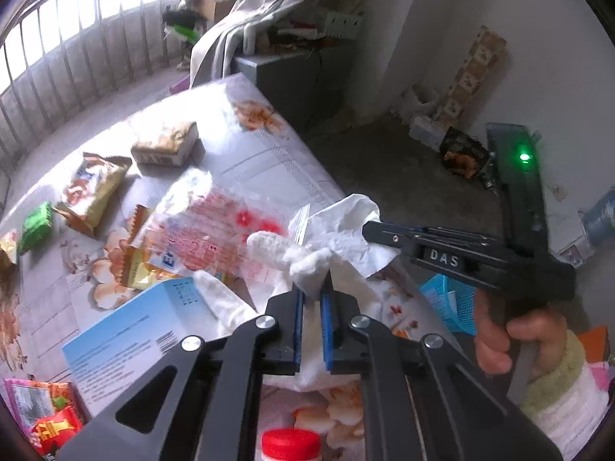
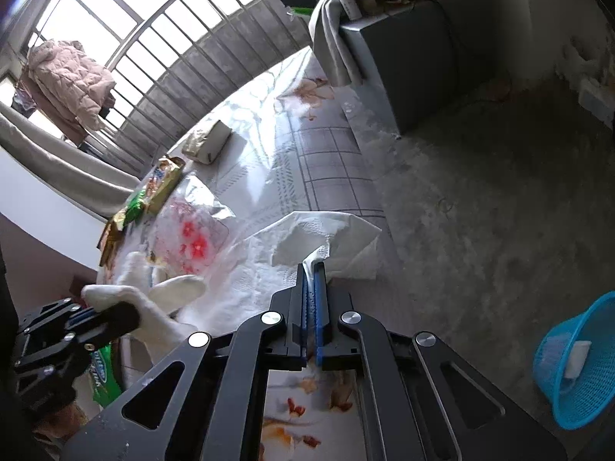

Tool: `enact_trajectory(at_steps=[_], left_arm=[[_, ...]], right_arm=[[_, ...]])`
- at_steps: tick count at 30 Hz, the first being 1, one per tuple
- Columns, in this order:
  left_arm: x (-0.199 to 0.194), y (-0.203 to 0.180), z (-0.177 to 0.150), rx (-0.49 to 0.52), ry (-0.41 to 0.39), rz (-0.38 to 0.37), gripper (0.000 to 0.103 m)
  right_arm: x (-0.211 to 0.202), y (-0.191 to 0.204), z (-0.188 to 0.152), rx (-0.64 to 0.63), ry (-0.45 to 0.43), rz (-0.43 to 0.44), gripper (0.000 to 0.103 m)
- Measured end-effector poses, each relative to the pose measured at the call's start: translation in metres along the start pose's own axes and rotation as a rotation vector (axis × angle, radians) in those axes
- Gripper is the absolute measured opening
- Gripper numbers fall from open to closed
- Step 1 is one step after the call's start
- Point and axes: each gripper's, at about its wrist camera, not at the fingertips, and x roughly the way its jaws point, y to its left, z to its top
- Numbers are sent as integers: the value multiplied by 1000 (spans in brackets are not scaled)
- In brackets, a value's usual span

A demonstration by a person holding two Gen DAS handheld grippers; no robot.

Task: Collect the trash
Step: 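Lift the white tissue with the right tool while the left tool grasps the white glove, then carry the tissue and glove over the blue wastebasket and open both tools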

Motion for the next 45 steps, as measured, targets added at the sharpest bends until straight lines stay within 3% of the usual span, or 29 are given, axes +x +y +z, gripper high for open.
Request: enact_trajectory(at_steps=[7,15,25,28,35,40,45], left_arm=[[-56,-1,-23,24,-118,-4,7],[-115,6,-42,-46,-256,-24,7],[-166,-31,-71,-85,-413,-96,7],[-170,-46,-77,-98,-422,-133,7],[-158,-91,-81,-105,-387,-231,7],[-128,-143,-72,-54,-343,-278,7],[-73,-212,-52,13,-237,-339,7]], right_arm=[[-28,-5,-9,43,-40,48,2],[-79,-16,-30,87,-115,112,2],[-137,-41,-87,236,-194,341,2],[-146,-54,-110,290,-211,401,2],[-163,-100,-149,438,-259,443,2],[-190,-137,-171,516,-328,391,2],[-224,-184,-196,602,-432,246,2]])
